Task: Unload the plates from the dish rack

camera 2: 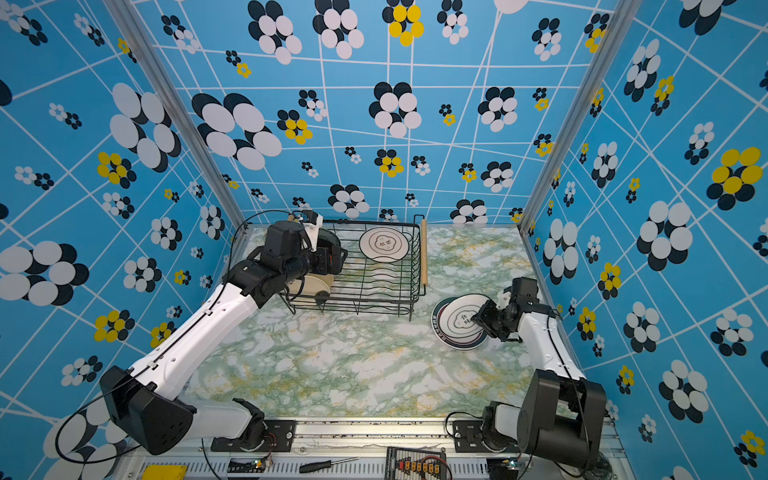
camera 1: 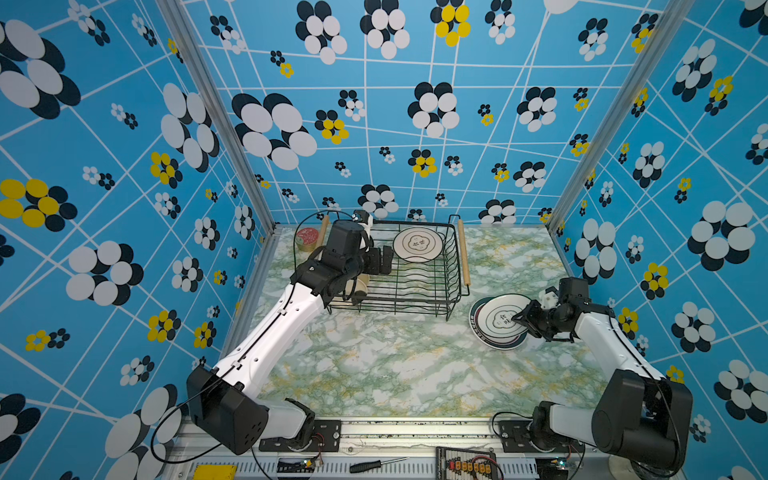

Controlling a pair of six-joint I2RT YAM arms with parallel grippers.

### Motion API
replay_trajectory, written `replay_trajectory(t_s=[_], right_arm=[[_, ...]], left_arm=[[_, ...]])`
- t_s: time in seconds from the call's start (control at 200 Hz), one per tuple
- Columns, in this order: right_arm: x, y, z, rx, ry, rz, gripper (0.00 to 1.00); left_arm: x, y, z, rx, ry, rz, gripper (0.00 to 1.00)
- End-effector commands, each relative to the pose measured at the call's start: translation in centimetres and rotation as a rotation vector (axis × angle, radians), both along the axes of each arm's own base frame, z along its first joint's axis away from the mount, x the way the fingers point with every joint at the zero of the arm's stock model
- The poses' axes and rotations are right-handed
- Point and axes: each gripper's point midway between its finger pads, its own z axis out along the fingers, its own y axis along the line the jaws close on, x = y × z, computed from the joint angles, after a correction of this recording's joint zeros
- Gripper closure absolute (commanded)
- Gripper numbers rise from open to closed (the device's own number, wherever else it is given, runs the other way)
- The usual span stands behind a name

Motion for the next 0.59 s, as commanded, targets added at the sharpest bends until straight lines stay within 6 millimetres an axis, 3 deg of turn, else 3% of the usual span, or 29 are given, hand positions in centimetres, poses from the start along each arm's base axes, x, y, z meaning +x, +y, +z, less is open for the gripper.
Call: replay_trajectory(t_s=[0.0, 0.28, 0.59], right_arm=[[-0.7, 0.0, -0.8, 0.005, 0.032, 0.002, 0.68], [-1.0, 0.0, -1.5, 0.011, 0.067, 0.005, 0.54], [-1.4, -0.5, -2.2, -0.016, 0.116, 0.001, 0.46]], left_arm=[[-0.3, 0.1, 0.5, -0.017, -0.004, -0.009, 0.01], [-0.6, 0.0, 0.6, -0.031, -0.009, -0.022, 0.01], [-0.4, -0.5, 0.3, -0.070, 0.026, -0.014, 0.01]])
